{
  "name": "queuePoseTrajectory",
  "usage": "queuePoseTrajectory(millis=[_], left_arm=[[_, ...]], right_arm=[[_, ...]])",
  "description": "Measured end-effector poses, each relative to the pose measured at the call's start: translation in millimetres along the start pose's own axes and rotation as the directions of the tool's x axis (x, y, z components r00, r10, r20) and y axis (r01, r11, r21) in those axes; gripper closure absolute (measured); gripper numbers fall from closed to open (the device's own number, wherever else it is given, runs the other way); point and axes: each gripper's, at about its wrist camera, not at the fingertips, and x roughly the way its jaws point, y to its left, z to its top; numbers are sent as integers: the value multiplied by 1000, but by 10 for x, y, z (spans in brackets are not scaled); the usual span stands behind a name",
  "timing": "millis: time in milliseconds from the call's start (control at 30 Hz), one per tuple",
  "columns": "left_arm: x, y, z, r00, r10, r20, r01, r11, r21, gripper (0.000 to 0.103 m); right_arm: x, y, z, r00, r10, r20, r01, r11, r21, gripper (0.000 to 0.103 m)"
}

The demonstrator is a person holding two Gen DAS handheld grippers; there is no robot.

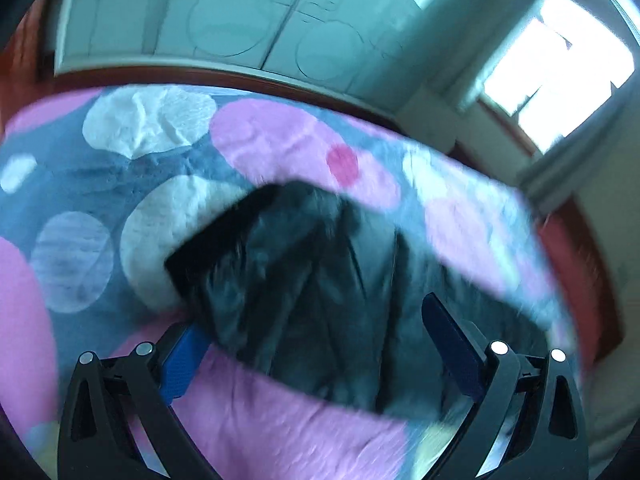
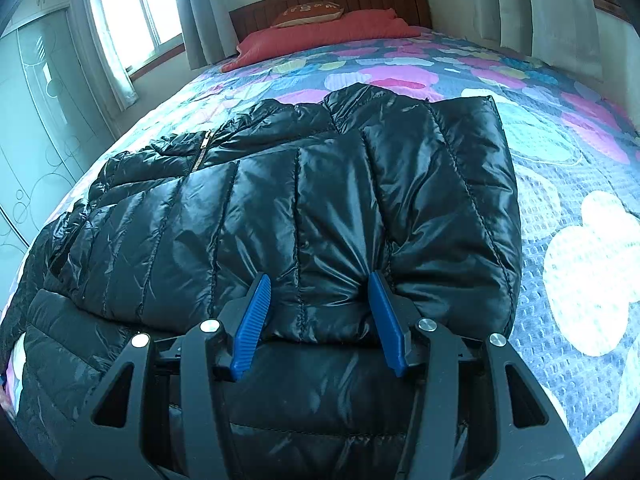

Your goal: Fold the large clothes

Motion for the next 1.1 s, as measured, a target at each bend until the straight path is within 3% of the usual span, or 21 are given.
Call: queuePoseTrajectory(millis=[67,133,233,300,400,500,567,600,667,867,1000,1100], left_arm=[[-29,64,77,999,-51,6,52,994,-92,6],[-73,99,92,997,-83,2,82,985,-149,14],[-183,143,65,989,-150,3,148,967,-210,14],[-239,156,-23,987,-163,4,160,962,-220,14],[-253,112,-71,992,-125,25,127,975,-181,19],[-238,155,-78,993,-111,40,117,968,-222,43],[-179,192,-57,995,-93,22,96,968,-231,69],[-190,252,-39,996,-82,20,84,970,-229,73],[-203,241,-10,998,-51,26,55,981,-186,84],[-420,-158,-20,992,1,122,-4,1000,18,94],[-592,-604,-128,981,-77,176,47,985,169,95],[-707,-1071,-337,973,-159,166,109,955,276,95]], right_arm=[[-1,1,0,1000,0,0,0,1000,-1,52],[-1,-3,1,1000,0,0,0,1000,-1,52],[-5,-7,2,1000,0,2,0,1000,-1,52],[-3,-18,9,1000,2,2,-2,1000,0,52],[-7,-10,2,1000,0,2,0,1000,-2,52],[-7,-15,0,1000,2,3,-2,1000,0,52],[-8,-15,1,1000,2,3,-2,1000,0,52],[-10,-12,-3,1000,1,3,-1,1000,-1,52],[-10,-17,5,1000,1,5,-1,1000,-1,52],[-15,-11,-4,1000,5,9,-5,1000,1,52],[-16,-24,13,1000,5,11,-5,1000,1,52],[-17,-24,11,1000,5,10,-5,1000,1,52]])
